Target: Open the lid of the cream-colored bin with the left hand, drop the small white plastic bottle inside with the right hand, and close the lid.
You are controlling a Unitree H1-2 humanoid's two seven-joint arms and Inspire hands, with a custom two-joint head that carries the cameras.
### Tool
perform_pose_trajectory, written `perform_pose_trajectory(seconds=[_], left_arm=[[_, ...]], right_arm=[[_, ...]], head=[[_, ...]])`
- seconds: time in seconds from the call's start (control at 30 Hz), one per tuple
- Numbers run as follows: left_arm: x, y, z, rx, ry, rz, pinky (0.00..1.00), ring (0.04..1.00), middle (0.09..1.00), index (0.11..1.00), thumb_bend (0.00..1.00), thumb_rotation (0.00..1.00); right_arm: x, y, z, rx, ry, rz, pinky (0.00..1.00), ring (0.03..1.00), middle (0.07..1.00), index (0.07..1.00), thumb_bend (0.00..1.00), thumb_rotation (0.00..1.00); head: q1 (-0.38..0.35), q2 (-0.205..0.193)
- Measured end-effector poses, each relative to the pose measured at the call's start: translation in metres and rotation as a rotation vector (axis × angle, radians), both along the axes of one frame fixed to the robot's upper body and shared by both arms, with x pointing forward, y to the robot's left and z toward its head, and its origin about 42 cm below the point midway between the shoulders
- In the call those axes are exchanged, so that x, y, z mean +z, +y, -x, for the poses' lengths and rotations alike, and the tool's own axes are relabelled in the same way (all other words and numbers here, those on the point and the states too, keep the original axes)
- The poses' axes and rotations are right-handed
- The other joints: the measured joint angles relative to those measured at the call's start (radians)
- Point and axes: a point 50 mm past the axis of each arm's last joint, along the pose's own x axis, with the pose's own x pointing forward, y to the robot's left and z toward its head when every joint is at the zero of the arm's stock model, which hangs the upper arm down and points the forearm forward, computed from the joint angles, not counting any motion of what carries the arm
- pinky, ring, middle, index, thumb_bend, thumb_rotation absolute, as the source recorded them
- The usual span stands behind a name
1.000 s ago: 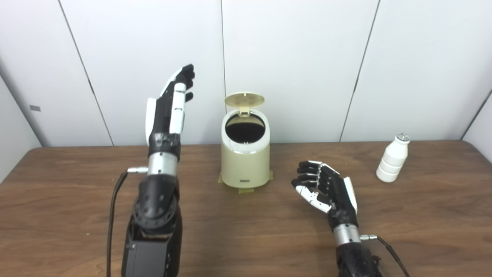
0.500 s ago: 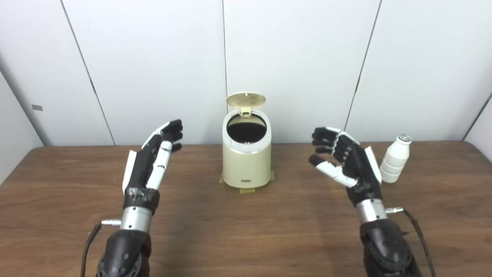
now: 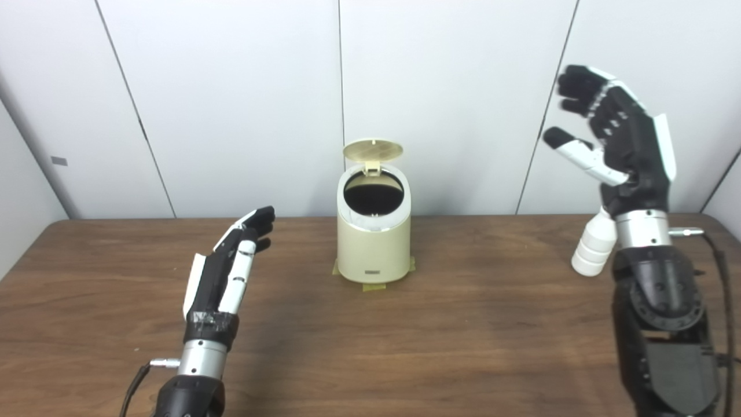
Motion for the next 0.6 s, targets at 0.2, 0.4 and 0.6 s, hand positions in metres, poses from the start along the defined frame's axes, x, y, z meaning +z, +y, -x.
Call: perform_pose_trajectory(seconds=[0.2, 0.4, 0.6], left_arm=[[-0.007, 0.002, 0.005, 0.005, 0.021, -0.001, 0.85, 0.878, 0.869, 0.852, 0.32, 0.83], [-0.012, 0.012, 0.01, 0.017, 0.027, 0.001, 0.83, 0.863, 0.849, 0.835, 0.3, 0.8], [-0.018, 0.029, 0.01, 0.017, 0.024, 0.003, 0.82, 0.858, 0.842, 0.831, 0.3, 0.76]], right_arm=[[-0.007, -0.029, -0.005, -0.117, 0.025, 0.015, 0.62, 0.716, 0.729, 0.721, 0.88, 0.44], [-0.003, -0.036, -0.002, -0.172, -0.012, 0.035, 0.6, 0.691, 0.721, 0.727, 0.82, 0.42], [-0.014, -0.045, -0.001, -0.258, 0.029, -0.004, 0.56, 0.652, 0.736, 0.731, 0.87, 0.37]], head=[[-0.009, 0.002], [-0.078, 0.002], [-0.175, -0.011]])
